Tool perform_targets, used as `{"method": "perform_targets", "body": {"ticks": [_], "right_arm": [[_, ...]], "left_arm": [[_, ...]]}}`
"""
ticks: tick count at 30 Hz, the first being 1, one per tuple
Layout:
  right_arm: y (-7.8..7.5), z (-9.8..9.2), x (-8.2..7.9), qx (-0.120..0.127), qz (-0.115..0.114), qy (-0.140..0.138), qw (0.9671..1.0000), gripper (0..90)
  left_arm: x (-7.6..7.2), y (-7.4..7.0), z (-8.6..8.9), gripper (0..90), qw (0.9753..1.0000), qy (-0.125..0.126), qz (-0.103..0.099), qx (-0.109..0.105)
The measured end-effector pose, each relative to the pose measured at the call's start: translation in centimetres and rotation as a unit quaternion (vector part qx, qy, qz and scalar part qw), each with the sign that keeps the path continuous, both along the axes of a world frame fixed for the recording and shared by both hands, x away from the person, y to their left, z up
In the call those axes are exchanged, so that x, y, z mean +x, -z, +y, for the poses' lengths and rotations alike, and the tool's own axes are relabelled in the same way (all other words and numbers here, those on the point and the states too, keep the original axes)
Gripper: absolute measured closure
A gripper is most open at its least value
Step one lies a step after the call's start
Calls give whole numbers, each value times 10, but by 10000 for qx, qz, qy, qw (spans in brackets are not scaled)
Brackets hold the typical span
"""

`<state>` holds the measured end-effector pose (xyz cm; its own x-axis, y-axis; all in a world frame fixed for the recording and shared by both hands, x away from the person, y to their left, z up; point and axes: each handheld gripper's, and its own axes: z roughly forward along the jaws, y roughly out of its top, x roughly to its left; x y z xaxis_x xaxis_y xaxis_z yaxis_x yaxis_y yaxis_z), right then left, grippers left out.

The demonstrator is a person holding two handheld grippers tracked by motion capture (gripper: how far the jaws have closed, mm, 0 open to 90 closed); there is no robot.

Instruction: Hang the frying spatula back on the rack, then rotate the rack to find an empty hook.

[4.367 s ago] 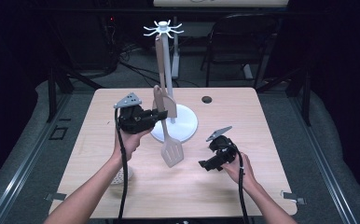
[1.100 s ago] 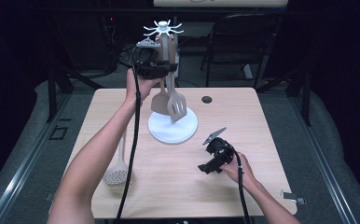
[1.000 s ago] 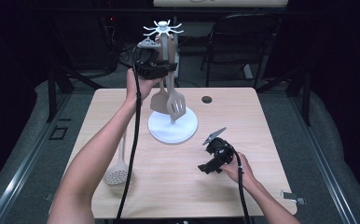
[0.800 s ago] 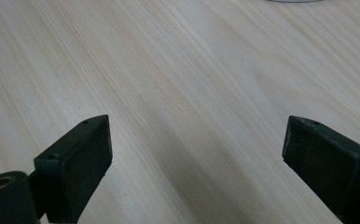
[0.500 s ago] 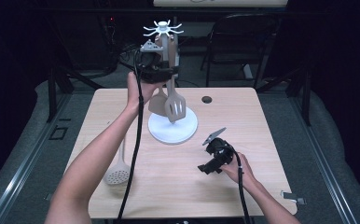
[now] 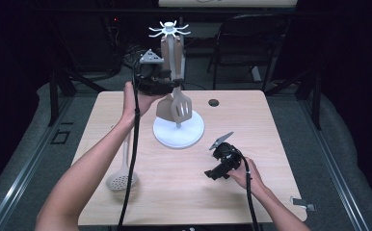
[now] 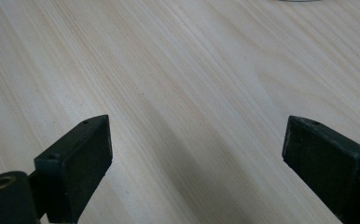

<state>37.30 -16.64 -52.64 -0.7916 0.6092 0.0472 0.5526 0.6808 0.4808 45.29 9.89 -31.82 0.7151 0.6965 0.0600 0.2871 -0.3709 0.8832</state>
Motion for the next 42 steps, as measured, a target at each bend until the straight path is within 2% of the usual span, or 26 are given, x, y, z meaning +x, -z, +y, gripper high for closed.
{"method": "perform_targets", "body": {"ticks": [4, 8, 10, 13, 20, 28, 29, 32, 33, 38, 39, 40, 42], "right_arm": [[0, 0, 0, -3, -23, -7, 10000, 81], [1, 0, 0, 50, -15, 52, 10000, 81], [1, 1, 0, 0, 11, 26, 10000, 82], [1, 2, 0, -38, 19, 2, 10000, 82], [2, 1, 0, -31, 32, 29, 10000, 84], [4, 3, -1, 61, 1, 85, 9999, 86], [3, 2, 0, -16, 10, 33, 10000, 86], [3, 2, 0, -45, 19, 21, 10000, 86], [3, 2, 0, 17, 34, 39, 10000, 86], [3, 2, 0, -44, 13, 25, 10000, 88], [4, 2, -1, 57, 16, 106, 9999, 88], [3, 2, 0, -56, 33, 25, 10000, 88], [3, 3, 0, -4, 2, 54, 10000, 89]], "left_arm": [[-4, -4, 12, 592, 9999, -127, -73, 40], [-4, -12, 27, 763, 9993, -298, -211, -48], [-4, -17, 33, 825, 9989, -357, -267, -111], [-3, -25, 40, 871, 9982, -434, -370, -169], [0, -38, 46, 875, 9971, -544, -513, -169], [6, -47, 51, 900, 9962, -630, -537, -276], [6, -48, 51, 900, 9961, -630, -561, -275], [7, -51, 50, 900, 9959, -629, -580, -305], [7, -53, 50, 900, 9958, -623, -595, -318], [8, -63, 45, 900, 9952, -564, -700, -383], [8, -66, 44, 900, 9950, -566, -721, -395], [8, -67, 43, 900, 9948, -572, -743, -394], [8, -70, 41, 900, 9942, -593, -802, -394]]}}
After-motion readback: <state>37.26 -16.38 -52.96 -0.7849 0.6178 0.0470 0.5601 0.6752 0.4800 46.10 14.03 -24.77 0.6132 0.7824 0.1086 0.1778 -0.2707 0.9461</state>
